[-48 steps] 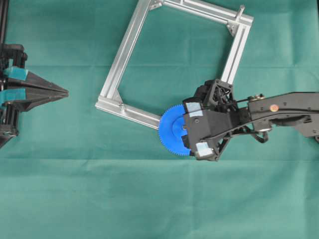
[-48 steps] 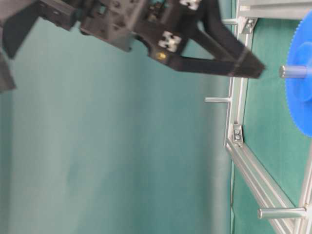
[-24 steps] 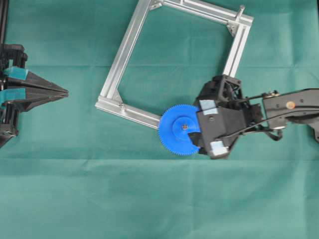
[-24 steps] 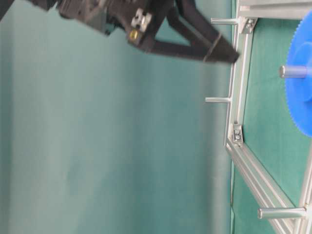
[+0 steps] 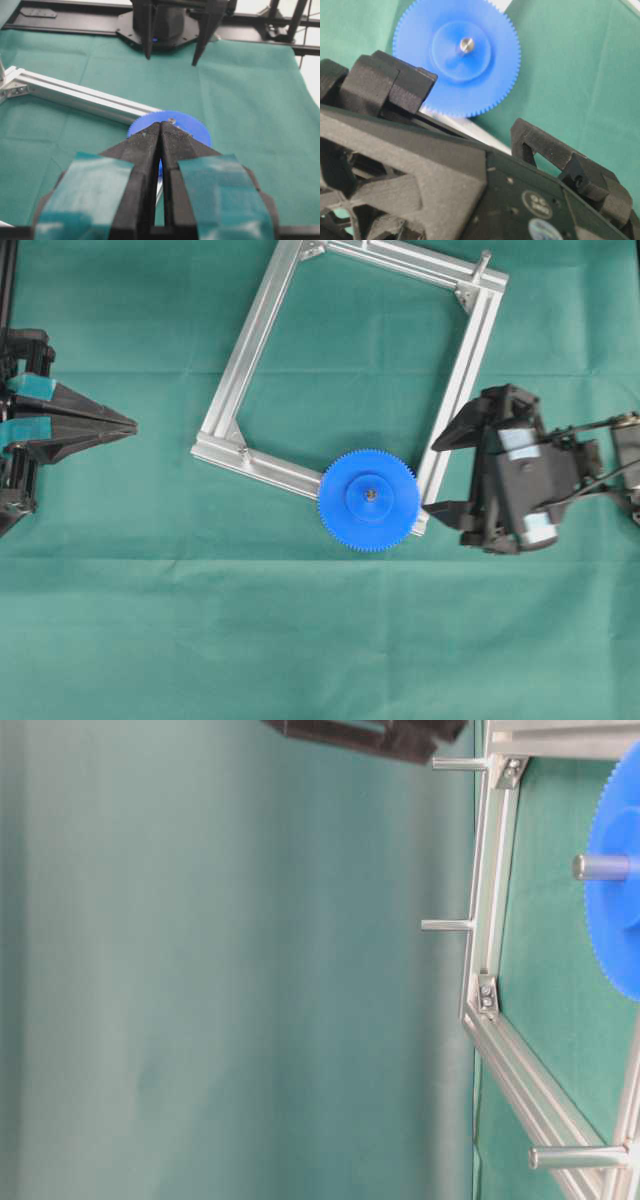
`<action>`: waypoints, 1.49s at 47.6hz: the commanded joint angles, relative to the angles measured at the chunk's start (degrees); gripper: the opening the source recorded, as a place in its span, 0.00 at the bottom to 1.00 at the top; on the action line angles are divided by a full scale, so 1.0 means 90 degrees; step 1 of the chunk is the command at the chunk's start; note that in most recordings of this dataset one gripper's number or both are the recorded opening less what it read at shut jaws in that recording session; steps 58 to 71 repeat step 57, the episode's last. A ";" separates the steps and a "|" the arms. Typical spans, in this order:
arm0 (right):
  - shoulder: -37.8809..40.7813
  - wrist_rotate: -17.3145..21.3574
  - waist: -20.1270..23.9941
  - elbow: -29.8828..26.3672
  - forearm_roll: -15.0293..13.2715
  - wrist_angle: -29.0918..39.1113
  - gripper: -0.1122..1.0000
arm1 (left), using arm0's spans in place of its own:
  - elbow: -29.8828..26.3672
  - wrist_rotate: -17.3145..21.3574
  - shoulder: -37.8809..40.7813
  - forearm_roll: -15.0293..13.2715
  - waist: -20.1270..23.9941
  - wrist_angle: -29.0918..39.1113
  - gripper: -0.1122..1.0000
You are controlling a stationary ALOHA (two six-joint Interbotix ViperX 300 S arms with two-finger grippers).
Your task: Find the location of the shaft and insert the gear.
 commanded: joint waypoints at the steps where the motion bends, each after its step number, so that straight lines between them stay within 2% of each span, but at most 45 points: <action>1: -0.0303 0.0020 0.0029 0.0078 -0.0020 -0.0098 0.87 | -0.0166 0.0000 0.0039 -0.0020 -0.0010 -0.0039 0.11; 32: -0.1318 -0.0029 0.0029 0.1367 -0.0020 -0.0664 0.87 | -0.0176 0.0000 0.0039 -0.0020 0.0098 -0.0098 0.11; 71: -0.1416 -0.0039 0.0029 0.1611 -0.0020 -0.0771 0.87 | -0.0166 0.0000 0.0029 -0.0020 0.0146 -0.0107 0.11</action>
